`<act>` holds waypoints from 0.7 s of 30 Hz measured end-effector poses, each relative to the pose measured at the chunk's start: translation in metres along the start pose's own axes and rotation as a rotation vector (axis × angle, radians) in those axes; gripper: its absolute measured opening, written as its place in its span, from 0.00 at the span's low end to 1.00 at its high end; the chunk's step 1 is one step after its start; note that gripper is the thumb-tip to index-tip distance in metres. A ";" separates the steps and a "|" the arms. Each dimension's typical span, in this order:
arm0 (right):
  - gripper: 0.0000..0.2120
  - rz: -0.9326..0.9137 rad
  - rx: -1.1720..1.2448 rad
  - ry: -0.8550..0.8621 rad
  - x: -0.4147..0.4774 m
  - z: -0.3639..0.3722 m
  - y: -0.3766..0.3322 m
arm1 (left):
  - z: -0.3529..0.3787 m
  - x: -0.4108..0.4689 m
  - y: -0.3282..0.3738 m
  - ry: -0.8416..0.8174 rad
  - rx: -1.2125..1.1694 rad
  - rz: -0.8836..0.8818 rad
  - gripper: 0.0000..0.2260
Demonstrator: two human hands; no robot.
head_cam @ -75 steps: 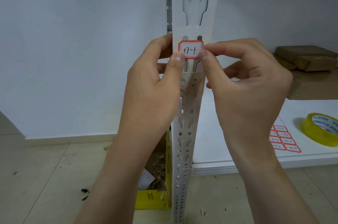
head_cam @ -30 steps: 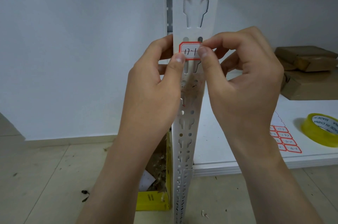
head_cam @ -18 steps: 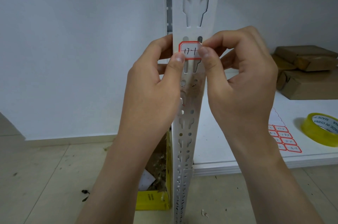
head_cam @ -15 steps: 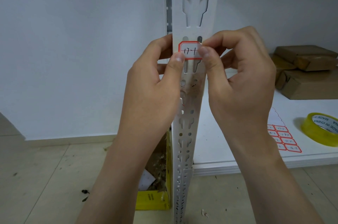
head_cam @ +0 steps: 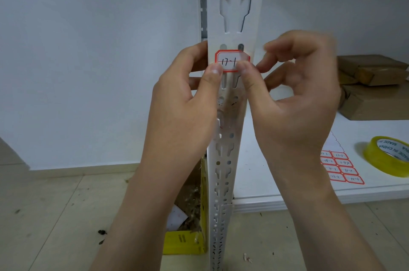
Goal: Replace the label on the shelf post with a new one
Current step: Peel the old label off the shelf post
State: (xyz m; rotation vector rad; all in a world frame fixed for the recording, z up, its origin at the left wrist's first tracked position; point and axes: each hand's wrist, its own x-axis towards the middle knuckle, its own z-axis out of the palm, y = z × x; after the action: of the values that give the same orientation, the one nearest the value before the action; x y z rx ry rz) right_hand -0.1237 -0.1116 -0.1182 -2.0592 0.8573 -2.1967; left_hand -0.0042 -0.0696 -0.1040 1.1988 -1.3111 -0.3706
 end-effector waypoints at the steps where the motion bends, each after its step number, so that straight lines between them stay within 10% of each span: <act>1: 0.14 -0.006 0.011 0.023 0.000 -0.001 -0.001 | 0.000 0.000 0.000 0.002 0.003 -0.003 0.16; 21: 0.05 -0.004 -0.133 -0.025 0.001 -0.003 0.002 | 0.000 0.000 0.001 -0.006 -0.010 -0.010 0.15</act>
State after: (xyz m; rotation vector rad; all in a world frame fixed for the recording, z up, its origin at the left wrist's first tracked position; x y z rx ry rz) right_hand -0.1268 -0.1126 -0.1182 -2.1417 1.0243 -2.1664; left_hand -0.0045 -0.0694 -0.1036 1.1965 -1.3072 -0.3875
